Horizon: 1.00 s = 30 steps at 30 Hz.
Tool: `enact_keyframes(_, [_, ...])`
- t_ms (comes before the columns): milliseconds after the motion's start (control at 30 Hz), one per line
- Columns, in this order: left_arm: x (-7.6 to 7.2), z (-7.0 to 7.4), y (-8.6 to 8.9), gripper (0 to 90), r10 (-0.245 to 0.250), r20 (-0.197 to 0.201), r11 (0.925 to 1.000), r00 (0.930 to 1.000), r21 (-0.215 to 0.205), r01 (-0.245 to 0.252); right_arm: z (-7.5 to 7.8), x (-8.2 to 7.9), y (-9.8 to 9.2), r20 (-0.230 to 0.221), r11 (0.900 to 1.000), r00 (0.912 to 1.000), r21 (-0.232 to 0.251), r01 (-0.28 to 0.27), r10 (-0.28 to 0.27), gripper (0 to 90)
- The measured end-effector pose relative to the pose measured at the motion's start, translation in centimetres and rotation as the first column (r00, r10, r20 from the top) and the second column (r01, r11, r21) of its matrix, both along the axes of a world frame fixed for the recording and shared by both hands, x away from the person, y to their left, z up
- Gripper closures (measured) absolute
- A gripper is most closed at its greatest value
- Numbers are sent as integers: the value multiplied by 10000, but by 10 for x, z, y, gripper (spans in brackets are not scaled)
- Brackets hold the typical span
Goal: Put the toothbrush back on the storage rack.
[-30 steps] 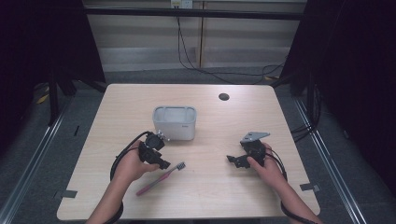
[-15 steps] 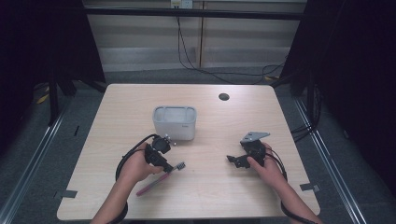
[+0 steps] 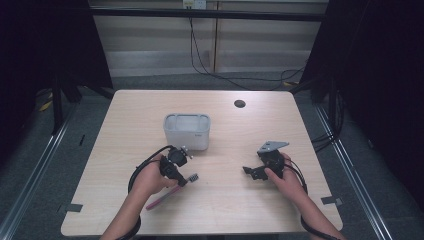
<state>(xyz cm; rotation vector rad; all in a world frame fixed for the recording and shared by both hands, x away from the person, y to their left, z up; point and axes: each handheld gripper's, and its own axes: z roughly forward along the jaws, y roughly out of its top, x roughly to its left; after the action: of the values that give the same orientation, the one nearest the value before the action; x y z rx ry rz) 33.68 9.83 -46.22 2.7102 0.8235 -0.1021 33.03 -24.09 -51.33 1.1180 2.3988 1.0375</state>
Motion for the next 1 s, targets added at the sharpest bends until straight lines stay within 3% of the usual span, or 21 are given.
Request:
enact_keyframes(200, [-1,-1,-4,754,-70,-95,10000,9999,59,71,0,0,0,1,10000,10000,1,-2,2,111])
enact_keyframes(433, [-1,-4,-9,802,-169,-342,9991,9993,393,182,0,0,0,4,10000,10000,-1,-3,3,111])
enact_keyframes(733, [-1,-4,-17,823,-367,-321,9958,9988,830,392,0,0,0,2,10000,10000,0,-7,7,111])
enact_keyframes(800, [-1,-4,-18,827,-359,-311,9959,9989,824,383,0,0,0,2,10000,10000,1,-7,7,111])
enact_keyframes(867, [-1,-4,-19,829,-149,-428,9979,9990,616,176,0,0,0,-4,10000,10000,5,1,-1,111])
enact_keyframes(1000, [0,-1,-17,830,41,-287,9996,9996,274,-33,0,0,0,3,10000,10000,1,-9,9,111])
